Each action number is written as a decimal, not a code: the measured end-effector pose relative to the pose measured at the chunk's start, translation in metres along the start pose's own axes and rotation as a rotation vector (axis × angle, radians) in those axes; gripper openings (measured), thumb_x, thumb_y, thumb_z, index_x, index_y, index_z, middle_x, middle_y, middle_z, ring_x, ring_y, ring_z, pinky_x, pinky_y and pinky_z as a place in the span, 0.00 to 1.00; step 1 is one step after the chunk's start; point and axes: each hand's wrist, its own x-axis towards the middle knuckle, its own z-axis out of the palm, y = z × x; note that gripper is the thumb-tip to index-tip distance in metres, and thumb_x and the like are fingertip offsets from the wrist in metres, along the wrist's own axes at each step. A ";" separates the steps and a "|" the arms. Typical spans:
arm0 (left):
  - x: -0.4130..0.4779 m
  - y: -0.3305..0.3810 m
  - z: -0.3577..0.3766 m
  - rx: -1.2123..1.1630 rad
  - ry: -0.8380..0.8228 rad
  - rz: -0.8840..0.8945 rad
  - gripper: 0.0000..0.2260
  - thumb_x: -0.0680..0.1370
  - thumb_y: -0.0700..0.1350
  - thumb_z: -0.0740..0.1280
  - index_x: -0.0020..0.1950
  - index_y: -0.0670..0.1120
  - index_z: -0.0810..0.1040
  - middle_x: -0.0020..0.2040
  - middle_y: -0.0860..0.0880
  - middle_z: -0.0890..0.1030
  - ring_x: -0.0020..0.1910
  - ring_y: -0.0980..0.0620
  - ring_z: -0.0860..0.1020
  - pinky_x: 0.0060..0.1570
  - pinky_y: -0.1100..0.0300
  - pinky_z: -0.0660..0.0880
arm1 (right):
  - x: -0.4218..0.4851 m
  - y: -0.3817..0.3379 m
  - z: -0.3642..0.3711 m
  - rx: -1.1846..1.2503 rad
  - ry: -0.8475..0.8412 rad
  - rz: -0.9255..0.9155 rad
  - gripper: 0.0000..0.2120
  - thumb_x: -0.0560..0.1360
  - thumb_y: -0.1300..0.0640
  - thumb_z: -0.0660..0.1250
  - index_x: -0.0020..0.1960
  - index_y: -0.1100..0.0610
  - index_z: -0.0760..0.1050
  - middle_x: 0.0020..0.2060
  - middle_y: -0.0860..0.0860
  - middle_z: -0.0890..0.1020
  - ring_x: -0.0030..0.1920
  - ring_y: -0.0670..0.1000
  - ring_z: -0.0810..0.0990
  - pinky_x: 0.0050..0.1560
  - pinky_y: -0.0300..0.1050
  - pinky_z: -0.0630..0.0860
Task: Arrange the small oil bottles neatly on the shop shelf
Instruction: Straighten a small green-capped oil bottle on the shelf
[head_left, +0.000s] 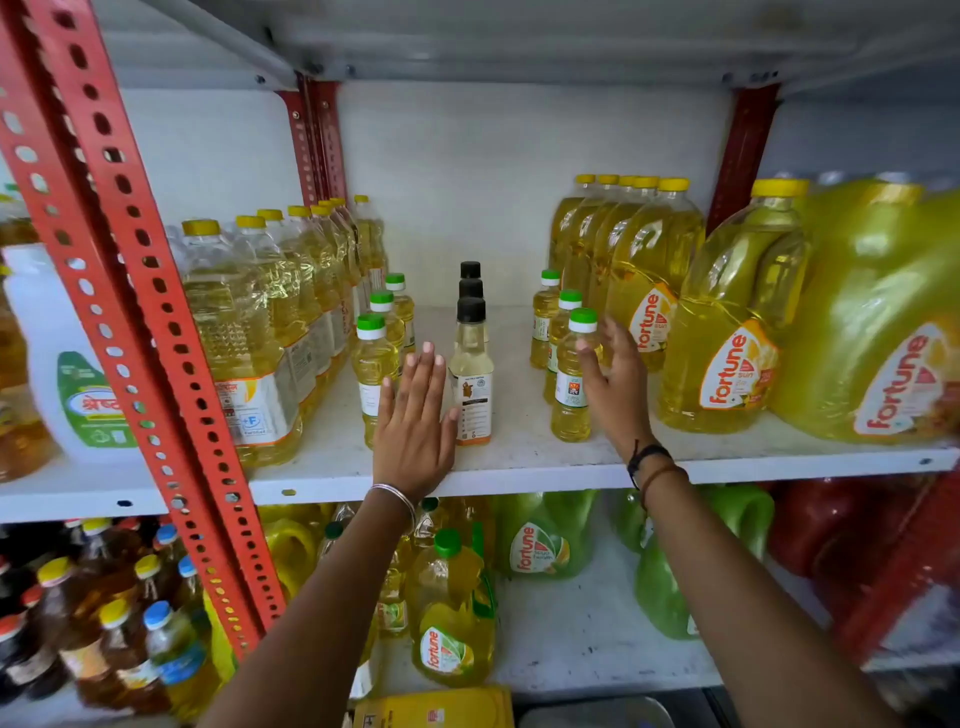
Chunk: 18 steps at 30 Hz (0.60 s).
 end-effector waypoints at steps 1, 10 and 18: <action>0.001 0.000 -0.001 0.005 0.006 -0.013 0.26 0.81 0.50 0.49 0.77 0.40 0.54 0.77 0.45 0.53 0.77 0.49 0.48 0.74 0.50 0.42 | -0.001 0.002 0.002 0.066 -0.003 0.046 0.22 0.78 0.49 0.61 0.70 0.55 0.66 0.65 0.54 0.75 0.64 0.52 0.74 0.64 0.51 0.74; 0.001 0.000 0.000 0.078 -0.020 0.004 0.26 0.80 0.49 0.51 0.76 0.40 0.54 0.77 0.45 0.54 0.77 0.50 0.46 0.74 0.52 0.42 | -0.002 0.001 -0.002 0.157 0.021 0.159 0.19 0.70 0.50 0.72 0.58 0.54 0.73 0.53 0.49 0.78 0.53 0.48 0.76 0.46 0.33 0.72; 0.001 0.003 -0.003 0.058 -0.020 -0.011 0.26 0.80 0.49 0.51 0.77 0.40 0.53 0.77 0.45 0.54 0.77 0.50 0.46 0.74 0.52 0.43 | 0.000 0.004 -0.010 0.294 -0.065 0.194 0.14 0.77 0.54 0.64 0.61 0.57 0.73 0.56 0.51 0.79 0.52 0.43 0.78 0.46 0.30 0.74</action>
